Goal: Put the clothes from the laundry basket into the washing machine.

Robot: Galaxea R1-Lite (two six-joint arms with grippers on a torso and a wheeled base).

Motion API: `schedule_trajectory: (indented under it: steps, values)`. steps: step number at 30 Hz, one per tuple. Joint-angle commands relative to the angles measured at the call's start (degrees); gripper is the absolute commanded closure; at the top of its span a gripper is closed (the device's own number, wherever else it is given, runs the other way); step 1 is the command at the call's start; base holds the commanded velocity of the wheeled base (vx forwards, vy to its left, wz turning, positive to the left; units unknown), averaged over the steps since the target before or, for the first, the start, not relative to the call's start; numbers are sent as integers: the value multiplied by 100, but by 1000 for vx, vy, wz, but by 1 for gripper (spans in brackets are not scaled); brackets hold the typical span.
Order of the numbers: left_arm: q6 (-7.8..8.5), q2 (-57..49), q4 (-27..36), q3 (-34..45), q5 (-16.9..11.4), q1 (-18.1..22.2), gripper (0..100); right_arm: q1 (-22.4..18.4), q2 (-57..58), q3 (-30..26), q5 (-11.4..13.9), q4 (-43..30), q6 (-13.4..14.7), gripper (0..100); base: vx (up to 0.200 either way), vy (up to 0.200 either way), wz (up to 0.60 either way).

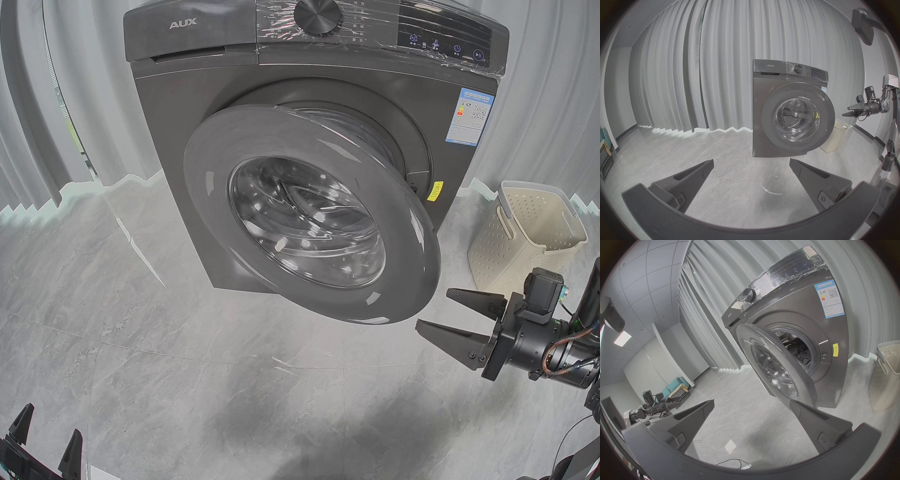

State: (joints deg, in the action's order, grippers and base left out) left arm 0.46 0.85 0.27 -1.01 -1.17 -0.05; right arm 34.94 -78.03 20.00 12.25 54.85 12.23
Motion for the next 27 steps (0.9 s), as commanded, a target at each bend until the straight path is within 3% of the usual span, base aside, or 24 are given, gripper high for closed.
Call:
schedule_trajectory:
  steps: [1, 7, 11, 19, 27]
  values:
    - [-2, -85, 0, 92, 3, -4, 0, 92, -265, 56, 5, 140, 8, 0, 200, 0, 0]
    - [-2, -85, 0, 92, 3, -4, 0, 57, -397, 179, 5, 246, 8, 0, 200, 0, 0]
    - [-11, -85, 8, 92, 3, -4, 0, 13, -476, 276, -12, 246, -1, 0, 0, 0, 0]
    - [-20, -85, 8, 92, 3, -4, 0, -180, -757, 671, -918, 633, -10, 0, 0, 0, 0]
    - [-20, -85, 8, 92, 3, -4, 0, -136, -713, 12, -944, 773, -115, 0, 0, 0, 0]
